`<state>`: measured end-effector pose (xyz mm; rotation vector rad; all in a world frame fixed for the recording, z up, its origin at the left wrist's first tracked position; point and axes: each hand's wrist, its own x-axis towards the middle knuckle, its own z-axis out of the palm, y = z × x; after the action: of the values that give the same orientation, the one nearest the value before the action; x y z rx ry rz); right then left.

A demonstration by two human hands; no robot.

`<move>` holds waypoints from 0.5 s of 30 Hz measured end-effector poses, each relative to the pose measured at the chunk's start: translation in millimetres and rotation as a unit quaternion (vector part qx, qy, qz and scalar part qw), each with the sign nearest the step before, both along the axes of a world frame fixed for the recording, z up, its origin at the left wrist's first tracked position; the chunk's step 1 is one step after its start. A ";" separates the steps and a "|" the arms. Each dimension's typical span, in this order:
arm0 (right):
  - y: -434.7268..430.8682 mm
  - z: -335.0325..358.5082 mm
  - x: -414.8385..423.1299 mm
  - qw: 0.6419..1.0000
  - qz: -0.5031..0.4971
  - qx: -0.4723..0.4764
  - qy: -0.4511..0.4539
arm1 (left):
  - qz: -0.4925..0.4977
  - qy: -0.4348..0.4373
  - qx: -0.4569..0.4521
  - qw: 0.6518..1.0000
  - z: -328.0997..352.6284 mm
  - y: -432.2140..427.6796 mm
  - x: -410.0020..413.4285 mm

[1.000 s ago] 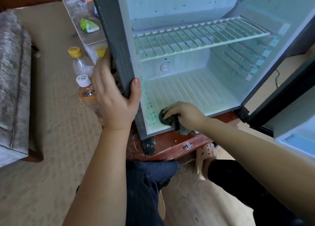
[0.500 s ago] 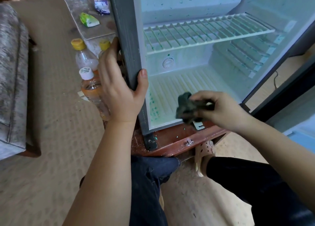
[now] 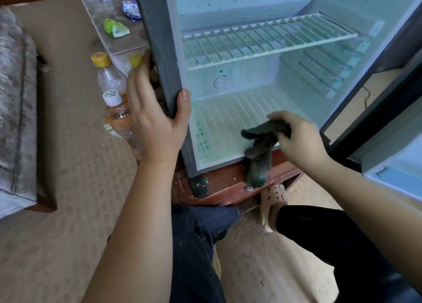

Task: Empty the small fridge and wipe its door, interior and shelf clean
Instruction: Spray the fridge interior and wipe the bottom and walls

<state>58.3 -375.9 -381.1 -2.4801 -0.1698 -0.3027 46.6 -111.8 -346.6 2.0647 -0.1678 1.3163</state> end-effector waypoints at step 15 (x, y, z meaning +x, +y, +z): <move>69.3 -56.0 99.7 0.980 0.092 -0.135 0.110 | -0.003 -0.032 0.030 0.999 -0.1 -0.9 4.7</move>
<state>158.0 -306.6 -437.1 -2.7185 -0.3665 0.0784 51.3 -112.6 -346.8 2.0721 -0.2445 1.3898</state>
